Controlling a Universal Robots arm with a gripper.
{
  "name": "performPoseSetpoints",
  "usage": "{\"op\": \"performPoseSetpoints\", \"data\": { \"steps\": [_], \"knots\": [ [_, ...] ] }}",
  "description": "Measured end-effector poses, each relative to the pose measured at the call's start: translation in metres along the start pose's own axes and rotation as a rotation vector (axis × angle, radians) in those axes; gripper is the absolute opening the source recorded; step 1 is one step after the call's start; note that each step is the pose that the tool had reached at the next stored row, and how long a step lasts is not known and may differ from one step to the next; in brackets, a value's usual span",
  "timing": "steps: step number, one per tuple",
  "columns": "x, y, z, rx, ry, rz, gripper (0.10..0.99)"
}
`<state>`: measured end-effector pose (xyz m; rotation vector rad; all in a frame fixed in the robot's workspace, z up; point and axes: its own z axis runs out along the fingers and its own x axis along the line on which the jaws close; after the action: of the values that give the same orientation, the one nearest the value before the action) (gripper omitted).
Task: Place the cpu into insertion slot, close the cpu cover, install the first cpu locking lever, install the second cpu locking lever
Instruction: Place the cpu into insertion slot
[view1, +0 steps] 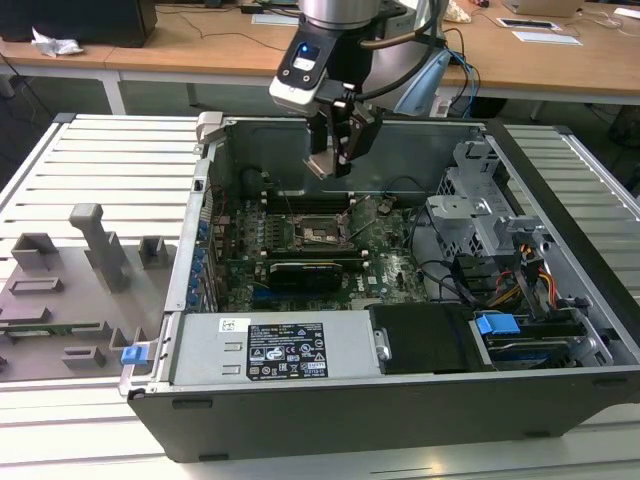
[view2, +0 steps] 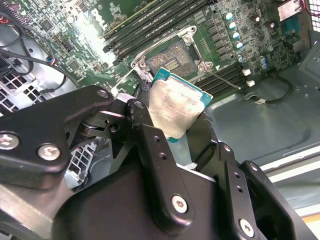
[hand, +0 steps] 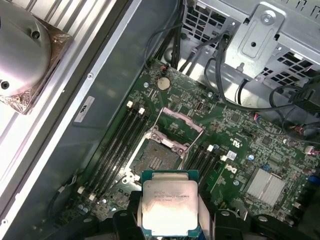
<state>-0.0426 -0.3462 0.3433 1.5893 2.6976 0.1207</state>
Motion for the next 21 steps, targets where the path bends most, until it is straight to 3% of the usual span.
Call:
{"op": "performPoseSetpoints", "data": {
  "steps": [21],
  "knots": [
    [0.0011,-0.0023,0.0016,0.000,-0.0019,0.035,0.533]
  ]
}}
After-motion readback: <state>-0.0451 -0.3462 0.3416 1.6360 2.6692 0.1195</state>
